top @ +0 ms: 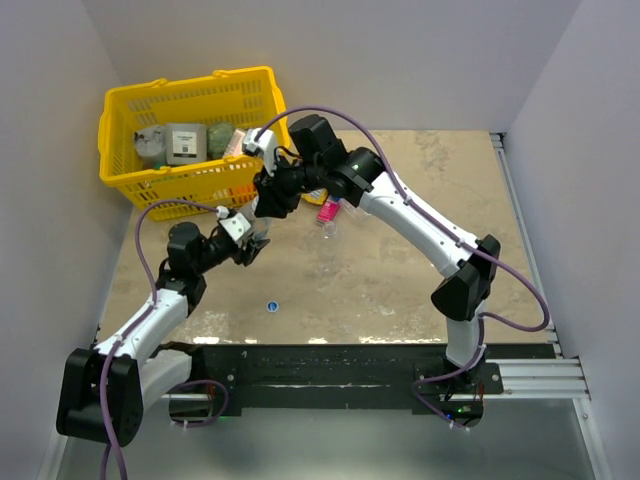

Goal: Screw on the bottle caps

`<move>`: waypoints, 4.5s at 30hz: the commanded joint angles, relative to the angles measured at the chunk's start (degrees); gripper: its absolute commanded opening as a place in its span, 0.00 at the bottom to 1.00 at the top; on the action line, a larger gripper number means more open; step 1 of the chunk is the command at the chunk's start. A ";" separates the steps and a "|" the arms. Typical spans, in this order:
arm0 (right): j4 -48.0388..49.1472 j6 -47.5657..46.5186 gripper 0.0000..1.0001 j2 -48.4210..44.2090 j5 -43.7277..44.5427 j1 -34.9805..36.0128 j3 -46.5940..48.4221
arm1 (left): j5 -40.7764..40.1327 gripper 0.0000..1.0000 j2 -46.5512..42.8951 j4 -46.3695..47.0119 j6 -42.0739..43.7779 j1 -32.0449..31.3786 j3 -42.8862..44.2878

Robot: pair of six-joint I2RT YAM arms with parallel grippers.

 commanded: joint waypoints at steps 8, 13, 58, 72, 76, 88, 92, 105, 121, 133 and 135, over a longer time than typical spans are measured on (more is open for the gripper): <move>1.52 -4.52 0.00 2.35 4.45 -1.49 7.13 | -1.68 1.00 1.79 -5.10 3.08 -0.41 1.94; 1.53 -6.28 0.00 2.44 6.04 -4.73 7.83 | -8.44 1.00 0.83 -11.25 8.18 -0.06 1.94; -0.06 -9.35 0.04 -10.21 9.38 -44.65 -22.74 | -8.98 1.00 4.60 -12.67 6.69 2.05 8.00; 5.39 -10.06 0.24 -16.71 7.71 -44.64 -34.17 | -8.63 1.00 4.60 -12.85 7.48 2.05 8.00; 5.65 -9.62 0.35 -17.33 8.23 -44.73 -35.23 | -8.46 1.00 4.60 -13.03 7.75 2.05 8.00; 6.27 -9.53 0.61 -17.07 8.94 -44.73 -33.91 | -7.75 1.00 4.60 -12.59 7.66 2.05 8.09; 6.18 -9.62 0.66 -17.33 9.02 -44.65 -32.86 | -7.66 1.00 4.43 -12.59 7.83 2.05 8.09; 4.33 -13.47 0.86 -24.88 -4.94 -30.34 -26.68 | -7.14 1.00 4.25 -11.19 -3.14 2.13 9.15; 12.16 -17.79 0.84 -21.20 -0.03 -14.06 -37.60 | -7.75 0.99 -0.84 -17.16 -3.77 2.31 9.32; 10.75 -18.58 0.56 -19.27 0.15 -13.27 -38.83 | -3.89 0.99 -0.58 -15.05 -5.34 2.31 8.88; 10.84 -18.58 0.49 -19.44 -0.11 -13.27 -39.18 | -2.31 1.00 -0.49 -14.52 -6.22 2.31 8.53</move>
